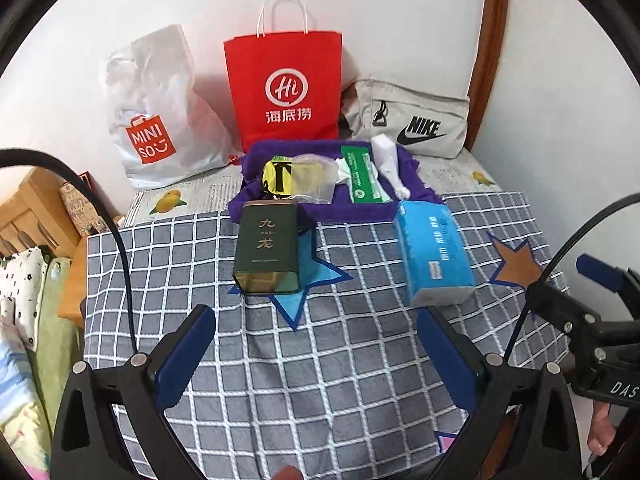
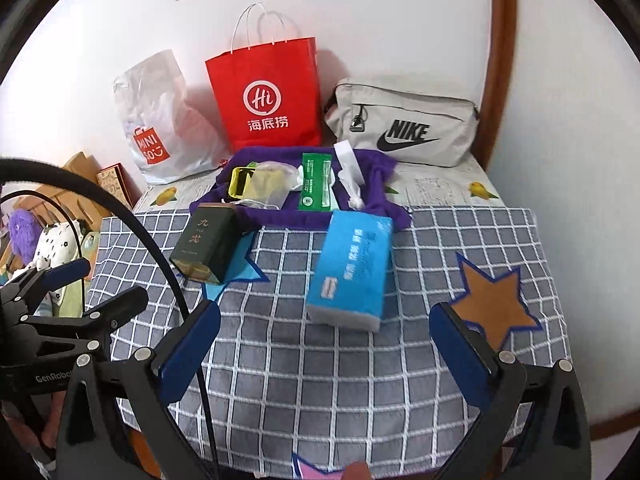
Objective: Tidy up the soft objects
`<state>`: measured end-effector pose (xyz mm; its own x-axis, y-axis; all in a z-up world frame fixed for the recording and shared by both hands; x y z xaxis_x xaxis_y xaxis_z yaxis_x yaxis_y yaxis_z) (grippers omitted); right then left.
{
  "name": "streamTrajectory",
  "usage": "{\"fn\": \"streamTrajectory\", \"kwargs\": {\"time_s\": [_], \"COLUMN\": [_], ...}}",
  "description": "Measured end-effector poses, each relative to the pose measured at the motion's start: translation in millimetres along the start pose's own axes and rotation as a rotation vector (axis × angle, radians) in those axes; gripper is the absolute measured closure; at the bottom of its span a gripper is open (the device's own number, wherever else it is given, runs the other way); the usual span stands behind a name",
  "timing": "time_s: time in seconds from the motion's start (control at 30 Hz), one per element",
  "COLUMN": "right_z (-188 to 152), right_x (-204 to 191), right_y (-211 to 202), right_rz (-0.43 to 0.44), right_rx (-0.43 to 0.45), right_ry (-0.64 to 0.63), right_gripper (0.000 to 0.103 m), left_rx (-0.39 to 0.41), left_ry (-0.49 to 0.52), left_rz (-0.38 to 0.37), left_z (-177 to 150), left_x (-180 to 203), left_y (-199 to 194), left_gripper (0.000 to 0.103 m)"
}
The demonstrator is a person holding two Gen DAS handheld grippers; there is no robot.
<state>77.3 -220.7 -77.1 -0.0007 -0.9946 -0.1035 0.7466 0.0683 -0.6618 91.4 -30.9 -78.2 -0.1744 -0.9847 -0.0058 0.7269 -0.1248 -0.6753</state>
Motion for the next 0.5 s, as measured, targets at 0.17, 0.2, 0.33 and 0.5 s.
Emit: {"fn": "streamTrajectory", "kwargs": {"time_s": [0.17,0.2,0.33,0.5], "right_z": [-17,-20,-28,-30], "right_x": [6,7,8,8], "right_y": [-16,-17,-23,-30], "right_rz": [-0.006,-0.01,-0.01,-0.002], "right_rx": [-0.004,-0.004,-0.007,0.003], "right_ry": [0.023,0.024,0.036,0.05], "right_gripper": [0.001,0.001,0.001,0.001], "left_rx": [0.021,0.032,0.062,0.064], "left_ry": [0.003,0.02,0.042,0.028], "left_rz": [-0.004,0.013,0.028,0.02], "left_z": [-13,-13,-16,-16], "left_x": [9,11,19,19], "left_y": [-15,-19,-35,-42], "left_gripper": [0.001,0.001,0.001,0.001]}}
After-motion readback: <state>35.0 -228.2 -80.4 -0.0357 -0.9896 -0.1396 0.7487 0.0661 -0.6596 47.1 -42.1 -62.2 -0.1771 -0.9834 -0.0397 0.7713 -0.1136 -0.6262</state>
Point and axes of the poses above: each gripper's, at about its wrist camera, not at the fingertips, and y roughly the way its jaws point, x to its right, z to its top, the point moved 6 cm from there along y, roughly the way its jaws point, and after that the axes turned 7 degrees about x, right-handed, at the moved point
